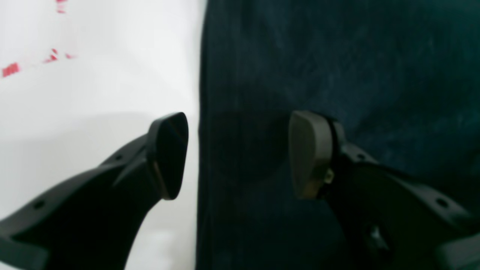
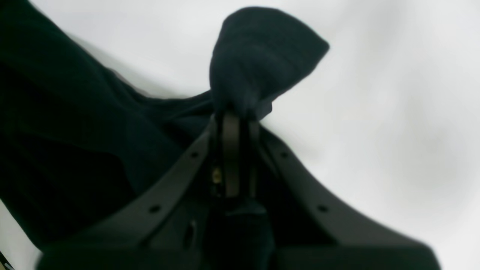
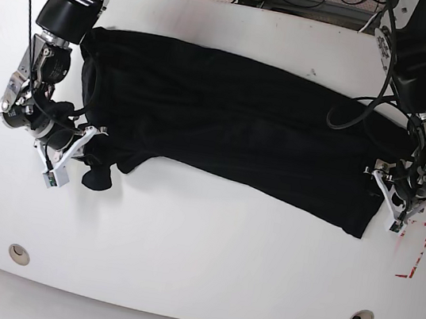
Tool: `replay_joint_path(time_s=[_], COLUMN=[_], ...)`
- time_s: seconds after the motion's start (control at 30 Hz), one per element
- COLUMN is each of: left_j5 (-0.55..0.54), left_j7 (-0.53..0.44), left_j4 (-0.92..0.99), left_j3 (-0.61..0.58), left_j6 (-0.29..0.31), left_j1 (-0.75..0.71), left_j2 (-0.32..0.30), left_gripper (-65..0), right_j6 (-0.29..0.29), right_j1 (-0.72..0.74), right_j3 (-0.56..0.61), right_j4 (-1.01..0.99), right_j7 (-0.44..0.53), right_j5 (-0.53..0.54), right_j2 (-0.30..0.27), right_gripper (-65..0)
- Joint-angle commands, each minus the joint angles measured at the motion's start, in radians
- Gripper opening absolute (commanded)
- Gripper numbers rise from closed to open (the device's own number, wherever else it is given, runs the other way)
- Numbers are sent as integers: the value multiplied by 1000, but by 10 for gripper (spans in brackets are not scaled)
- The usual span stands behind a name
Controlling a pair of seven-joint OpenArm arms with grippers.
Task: Fold the T-shirt properly
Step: 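Release the left gripper and regrasp the folded shirt end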
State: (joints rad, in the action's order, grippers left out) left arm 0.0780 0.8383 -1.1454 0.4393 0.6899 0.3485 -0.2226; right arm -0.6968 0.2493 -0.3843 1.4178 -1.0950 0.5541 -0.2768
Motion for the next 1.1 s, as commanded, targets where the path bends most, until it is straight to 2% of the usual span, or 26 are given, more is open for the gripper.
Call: replay_joint_path(time_s=[0.0, 0.3, 0.53, 0.8, 0.9, 1.07], left_j5=[-11, -4, -8, -4, -2, -8], left_j7=[-27, -139, -239, -362, -383, -388], left_j4=[21, 265, 417, 603, 660, 692], left_j3=[0, 0, -1, -4, -6, -55], left_j6=[-2, -5, -98, -109, -138, -144], left_j1=[47, 183, 255, 323, 344, 350], left_j2=[-14, -21, -56, -103, -114, -110], left_gripper=[-267, -267, -267, -267, -267, -267], right_j6=[-1, -1, -1, -1, -1, -1], right_j1=[26, 26, 25, 25, 25, 25], right_j3=[-2, -2, -2, -2, -2, -2], right_j4=[16, 15, 15, 15, 15, 15], right_j7=[23, 23, 23, 23, 23, 23], right_j5=[19, 19, 19, 19, 19, 19], right_j2=[-12, -12, -12, -12, -12, -12], right_gripper=[-628, -628, -628, -628, -629, -629])
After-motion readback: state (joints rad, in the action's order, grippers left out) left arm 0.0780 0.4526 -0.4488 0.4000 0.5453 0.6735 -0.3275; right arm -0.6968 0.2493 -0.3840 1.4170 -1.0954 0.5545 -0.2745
